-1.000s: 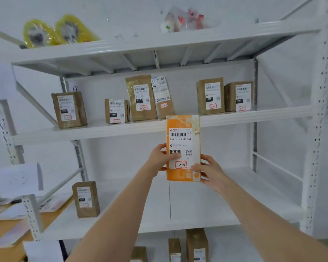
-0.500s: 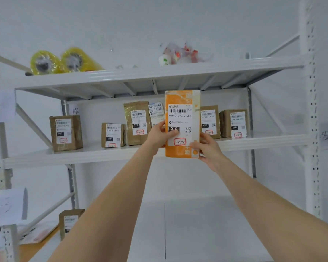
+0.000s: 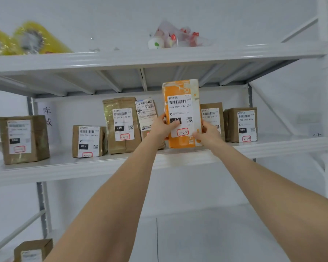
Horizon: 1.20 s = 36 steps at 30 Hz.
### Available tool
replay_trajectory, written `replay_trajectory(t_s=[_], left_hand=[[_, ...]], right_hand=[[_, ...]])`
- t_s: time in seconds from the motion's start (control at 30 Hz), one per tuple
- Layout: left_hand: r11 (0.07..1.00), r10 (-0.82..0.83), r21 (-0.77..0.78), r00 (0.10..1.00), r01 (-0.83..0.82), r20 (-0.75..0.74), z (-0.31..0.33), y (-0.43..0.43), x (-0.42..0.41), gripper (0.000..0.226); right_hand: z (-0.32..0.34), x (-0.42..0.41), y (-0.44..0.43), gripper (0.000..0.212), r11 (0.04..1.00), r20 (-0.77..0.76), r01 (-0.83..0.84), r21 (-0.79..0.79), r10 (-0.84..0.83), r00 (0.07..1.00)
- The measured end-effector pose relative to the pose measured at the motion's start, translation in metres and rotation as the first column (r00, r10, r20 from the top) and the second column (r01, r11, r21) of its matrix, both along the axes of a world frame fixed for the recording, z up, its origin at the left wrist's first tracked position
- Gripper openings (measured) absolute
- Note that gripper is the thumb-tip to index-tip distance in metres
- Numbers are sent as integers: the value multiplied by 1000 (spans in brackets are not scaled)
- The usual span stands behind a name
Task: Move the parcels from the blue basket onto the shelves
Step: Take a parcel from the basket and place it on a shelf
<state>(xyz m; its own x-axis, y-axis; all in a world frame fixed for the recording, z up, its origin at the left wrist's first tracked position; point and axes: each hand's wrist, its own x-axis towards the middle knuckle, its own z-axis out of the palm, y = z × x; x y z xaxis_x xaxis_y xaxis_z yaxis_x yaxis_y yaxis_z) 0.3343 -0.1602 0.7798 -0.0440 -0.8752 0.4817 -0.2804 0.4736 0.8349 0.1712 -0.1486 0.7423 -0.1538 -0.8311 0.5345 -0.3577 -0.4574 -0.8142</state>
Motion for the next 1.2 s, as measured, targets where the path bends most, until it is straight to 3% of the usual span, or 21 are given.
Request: replay_trajectory(t_s=[0.2,0.4,0.57,0.67,0.77,0.83,0.9,1.03,1.2], left_hand=[[998,-6,70,999,8,-31,-13,-29,-9,59],[994,72,81,997,-75,40,-13,-30,-16,63],[983,108,130,984,-126,138,-4,-27,-20,49],[979,191,18,951,-201,241,12,-25,-18,45],[842,518,-351,798,-410,309,36,-19,-19,64],[681,677,-617,660,-394,326,49,-12,-25,66],[583,756,-754,541,-301,368,61,-8,-33,66],[575,795,-790,371,-211,480,74,-12,-44,65],[638,760,-741,326,-210,562,77,-14,-50,53]], right_hand=[[-7,-8,-22,55,994,-107,101,47,-95,990],[-11,-11,-26,49,993,-196,100,61,-87,977],[-12,-12,-33,63,989,-281,118,90,-89,956],[-14,-12,-34,85,984,-315,170,57,-144,938],[-13,-12,-27,104,921,-434,357,-159,-389,812],[-11,-9,-22,102,858,-517,359,-366,-508,689],[-9,-3,-20,96,831,-582,290,-476,-544,604],[-8,7,-25,90,836,-684,204,-509,-537,495],[-13,10,-31,83,855,-745,197,-481,-516,423]])
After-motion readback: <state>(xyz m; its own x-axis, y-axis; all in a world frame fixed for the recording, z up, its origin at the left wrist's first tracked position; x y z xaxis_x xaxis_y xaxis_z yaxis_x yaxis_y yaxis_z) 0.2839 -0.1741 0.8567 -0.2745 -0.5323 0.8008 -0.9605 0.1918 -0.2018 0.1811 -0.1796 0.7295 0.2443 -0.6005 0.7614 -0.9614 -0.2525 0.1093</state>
